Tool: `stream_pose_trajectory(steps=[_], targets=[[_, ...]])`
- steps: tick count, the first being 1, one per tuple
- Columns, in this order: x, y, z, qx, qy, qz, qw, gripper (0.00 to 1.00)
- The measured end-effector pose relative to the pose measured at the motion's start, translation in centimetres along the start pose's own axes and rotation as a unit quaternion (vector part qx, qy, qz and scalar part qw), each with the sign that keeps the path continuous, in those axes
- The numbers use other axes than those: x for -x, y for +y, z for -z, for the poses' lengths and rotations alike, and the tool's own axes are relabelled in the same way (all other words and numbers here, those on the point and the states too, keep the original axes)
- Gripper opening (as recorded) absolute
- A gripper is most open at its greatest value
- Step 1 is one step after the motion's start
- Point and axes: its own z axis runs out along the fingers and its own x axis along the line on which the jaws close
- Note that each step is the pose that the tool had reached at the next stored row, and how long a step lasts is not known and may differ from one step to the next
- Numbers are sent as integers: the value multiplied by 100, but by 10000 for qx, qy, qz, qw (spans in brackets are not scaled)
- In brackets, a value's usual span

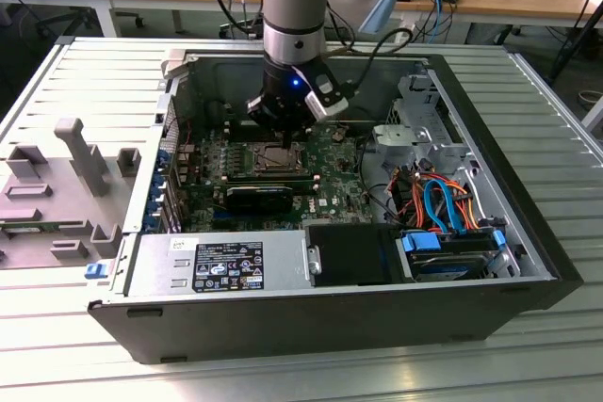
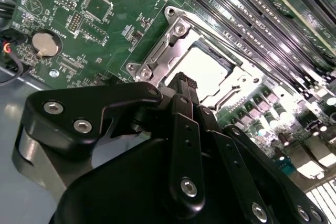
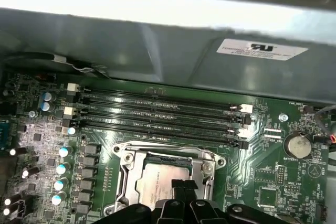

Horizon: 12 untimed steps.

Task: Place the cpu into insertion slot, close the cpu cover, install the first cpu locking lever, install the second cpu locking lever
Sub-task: 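Install the first cpu locking lever, then install the second cpu locking lever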

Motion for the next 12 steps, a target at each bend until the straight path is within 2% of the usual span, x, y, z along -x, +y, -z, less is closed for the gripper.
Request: stream_pose_trajectory(steps=[5,12], targets=[[0,3,102,0,0,0,10000,11],[0,4,122,0,0,0,10000,11]])
